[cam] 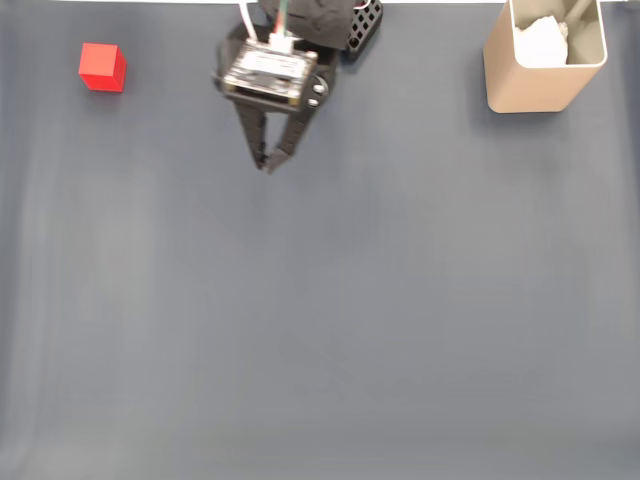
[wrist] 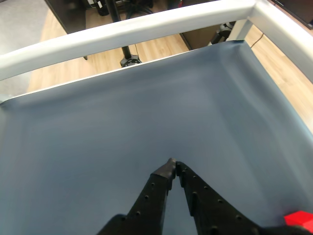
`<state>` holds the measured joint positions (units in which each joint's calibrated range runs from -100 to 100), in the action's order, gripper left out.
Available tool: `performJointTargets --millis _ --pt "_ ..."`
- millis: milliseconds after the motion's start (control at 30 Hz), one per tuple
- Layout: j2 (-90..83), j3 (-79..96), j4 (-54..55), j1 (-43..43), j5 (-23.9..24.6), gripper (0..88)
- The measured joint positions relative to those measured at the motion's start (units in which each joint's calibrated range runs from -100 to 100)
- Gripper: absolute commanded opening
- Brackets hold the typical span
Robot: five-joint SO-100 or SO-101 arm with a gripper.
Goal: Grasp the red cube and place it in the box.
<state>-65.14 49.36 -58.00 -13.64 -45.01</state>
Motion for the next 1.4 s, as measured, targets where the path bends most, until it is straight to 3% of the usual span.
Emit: performJointTargets --millis 267,733,1400 --pt "8.8 -12.7 -8.3 -9.9 -1.2 0.2" --pt "18.2 -15.3 -9.2 -28.0 -3.1 0.2" --pt "28.5 -16.4 -9.1 -41.9 -2.4 2.3"
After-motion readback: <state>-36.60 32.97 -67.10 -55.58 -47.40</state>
